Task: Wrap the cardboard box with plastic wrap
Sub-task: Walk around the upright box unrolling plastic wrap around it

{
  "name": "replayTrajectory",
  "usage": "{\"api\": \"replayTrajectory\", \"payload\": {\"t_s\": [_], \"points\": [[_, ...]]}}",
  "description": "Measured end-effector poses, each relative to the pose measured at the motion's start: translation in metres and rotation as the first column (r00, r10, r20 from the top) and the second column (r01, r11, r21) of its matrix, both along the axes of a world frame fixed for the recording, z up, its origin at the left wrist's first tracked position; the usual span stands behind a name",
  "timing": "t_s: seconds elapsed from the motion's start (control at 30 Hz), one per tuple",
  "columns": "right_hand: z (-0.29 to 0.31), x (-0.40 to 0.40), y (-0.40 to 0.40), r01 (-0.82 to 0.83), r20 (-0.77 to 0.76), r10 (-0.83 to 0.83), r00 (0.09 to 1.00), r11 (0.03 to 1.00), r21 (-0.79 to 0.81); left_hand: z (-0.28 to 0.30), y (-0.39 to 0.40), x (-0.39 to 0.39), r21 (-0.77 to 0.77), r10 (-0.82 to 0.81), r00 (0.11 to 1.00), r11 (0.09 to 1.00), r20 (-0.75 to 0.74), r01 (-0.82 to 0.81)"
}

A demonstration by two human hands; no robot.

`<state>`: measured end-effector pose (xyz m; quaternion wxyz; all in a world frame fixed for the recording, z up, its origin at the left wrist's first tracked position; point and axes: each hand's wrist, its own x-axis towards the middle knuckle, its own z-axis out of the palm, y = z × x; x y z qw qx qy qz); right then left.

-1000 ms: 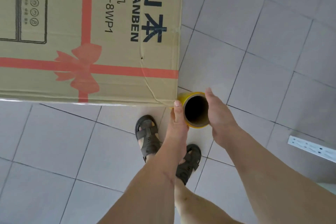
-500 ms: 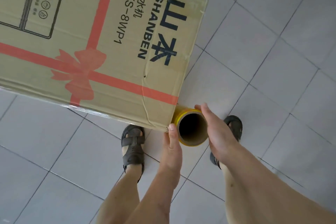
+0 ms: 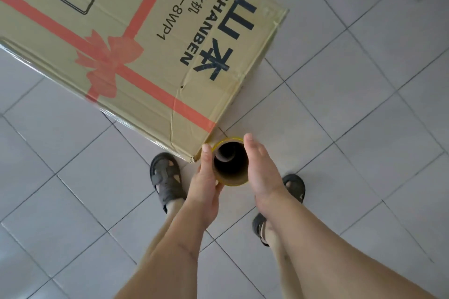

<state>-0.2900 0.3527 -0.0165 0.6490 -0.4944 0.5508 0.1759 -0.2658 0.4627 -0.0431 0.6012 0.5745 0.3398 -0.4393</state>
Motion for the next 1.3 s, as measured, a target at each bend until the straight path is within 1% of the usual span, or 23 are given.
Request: {"api": "replayTrajectory", "payload": {"t_s": [0.07, 0.2, 0.27, 0.33, 0.4, 0.43, 0.5, 0.53, 0.6, 0.67, 0.77, 0.83, 0.9, 0.93, 1.0, 1.07, 1.1, 1.17, 1.3], "points": [[-0.002, 0.004, -0.012, -0.085, 0.003, 0.085, 0.996, 0.995, -0.052, -0.001, -0.005, -0.006, -0.037, -0.009, 1.000, 0.999, -0.010, 0.009], [0.004, 0.007, -0.023, -0.175, -0.036, 0.172, 0.984, 0.981, -0.088, 0.000, -0.012, -0.018, -0.091, 0.041, 0.998, 0.995, -0.037, -0.044], [0.006, 0.007, -0.022, -0.199, -0.035, 0.197, 0.980, 0.969, -0.144, -0.005, -0.016, -0.022, -0.144, 0.075, 0.993, 0.986, -0.090, -0.087], [0.006, 0.009, -0.023, -0.261, -0.044, 0.257, 0.965, 0.943, -0.207, -0.007, -0.021, -0.027, -0.188, 0.079, 0.987, 0.977, -0.142, -0.105], [0.003, 0.017, -0.032, -0.313, -0.056, 0.310, 0.949, 0.913, -0.261, -0.004, -0.031, -0.022, -0.173, 0.059, 0.990, 0.982, -0.128, -0.081], [0.000, 0.020, -0.038, -0.306, -0.062, 0.300, 0.952, 0.915, -0.262, -0.006, -0.037, -0.018, -0.124, 0.066, 0.992, 0.989, -0.112, -0.080], [-0.005, 0.023, -0.050, -0.258, -0.063, 0.251, 0.966, 0.947, -0.190, -0.013, -0.042, -0.011, -0.004, 0.074, 0.997, 0.997, -0.036, -0.074], [-0.007, 0.024, -0.053, -0.240, -0.065, 0.233, 0.970, 0.960, -0.143, -0.017, -0.042, -0.008, 0.013, 0.066, 0.998, 0.998, -0.008, -0.066], [-0.007, 0.023, -0.054, -0.213, -0.084, 0.208, 0.974, 0.975, -0.061, -0.020, -0.043, -0.008, -0.015, 0.080, 0.996, 0.997, -0.024, -0.081], [-0.005, 0.025, -0.056, -0.202, -0.109, 0.196, 0.974, 0.979, -0.041, -0.016, -0.047, -0.010, -0.047, 0.128, 0.991, 0.990, -0.049, -0.131], [0.002, 0.034, -0.070, -0.271, -0.120, 0.259, 0.958, 0.957, -0.099, -0.013, -0.062, -0.015, -0.112, 0.216, 0.969, 0.967, -0.121, -0.230], [0.003, 0.042, -0.086, -0.323, -0.073, 0.315, 0.946, 0.930, -0.176, -0.011, -0.074, -0.016, -0.177, 0.246, 0.954, 0.945, -0.169, -0.275], [-0.005, 0.048, -0.103, -0.345, -0.061, 0.340, 0.939, 0.914, -0.216, -0.010, -0.090, -0.016, -0.143, 0.250, 0.957, 0.952, -0.147, -0.271], [-0.008, 0.049, -0.111, -0.350, -0.069, 0.344, 0.937, 0.917, -0.189, -0.011, -0.097, -0.016, -0.083, 0.256, 0.961, 0.961, -0.108, -0.265], [-0.012, 0.046, -0.118, -0.351, -0.081, 0.346, 0.935, 0.935, -0.050, -0.014, -0.105, -0.011, 0.017, 0.278, 0.960, 0.961, -0.035, -0.277], [-0.016, 0.037, -0.118, -0.327, -0.080, 0.331, 0.940, 0.943, 0.058, -0.016, -0.107, -0.003, 0.009, 0.280, 0.960, 0.960, -0.010, -0.280], [-0.016, 0.035, -0.117, -0.321, -0.083, 0.326, 0.942, 0.945, 0.070, -0.017, -0.107, 0.000, -0.010, 0.272, 0.962, 0.962, -0.007, -0.272], [-0.013, 0.038, -0.115, -0.336, -0.088, 0.339, 0.937, 0.941, 0.048, -0.016, -0.105, 0.003, -0.034, 0.250, 0.968, 0.967, -0.017, -0.251], [-0.003, 0.051, -0.124, -0.396, -0.105, 0.386, 0.917, 0.912, -0.107, -0.014, -0.112, -0.002, -0.108, 0.235, 0.967, 0.963, -0.102, -0.246]]}}
